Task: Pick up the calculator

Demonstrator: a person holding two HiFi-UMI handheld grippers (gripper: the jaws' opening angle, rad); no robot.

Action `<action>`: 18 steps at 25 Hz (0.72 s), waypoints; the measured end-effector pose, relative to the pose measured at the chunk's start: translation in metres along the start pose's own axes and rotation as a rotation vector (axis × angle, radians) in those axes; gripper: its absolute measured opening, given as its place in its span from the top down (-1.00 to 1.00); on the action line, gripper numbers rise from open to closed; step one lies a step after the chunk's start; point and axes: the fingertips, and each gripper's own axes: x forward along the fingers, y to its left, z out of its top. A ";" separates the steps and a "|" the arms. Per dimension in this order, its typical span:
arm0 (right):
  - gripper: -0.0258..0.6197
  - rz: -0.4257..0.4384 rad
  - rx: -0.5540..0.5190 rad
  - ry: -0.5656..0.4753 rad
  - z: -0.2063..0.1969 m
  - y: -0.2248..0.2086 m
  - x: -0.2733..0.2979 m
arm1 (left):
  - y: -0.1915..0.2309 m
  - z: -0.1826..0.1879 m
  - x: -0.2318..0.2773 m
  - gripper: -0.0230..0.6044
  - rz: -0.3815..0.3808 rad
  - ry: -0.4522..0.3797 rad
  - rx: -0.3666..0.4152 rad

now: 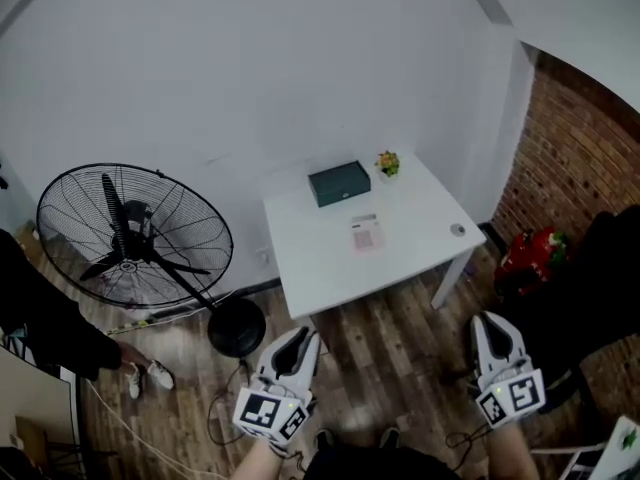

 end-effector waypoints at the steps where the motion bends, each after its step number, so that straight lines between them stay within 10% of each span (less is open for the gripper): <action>1: 0.81 0.005 0.002 -0.002 0.000 -0.007 -0.001 | -0.004 0.000 0.002 0.58 0.010 -0.001 0.001; 5: 0.53 0.030 0.024 -0.002 0.000 -0.030 -0.001 | -0.023 -0.002 0.009 0.22 0.023 0.003 0.008; 18: 0.48 -0.014 0.010 0.034 -0.023 -0.076 0.069 | 0.040 -0.033 0.094 0.19 -0.013 0.049 -0.066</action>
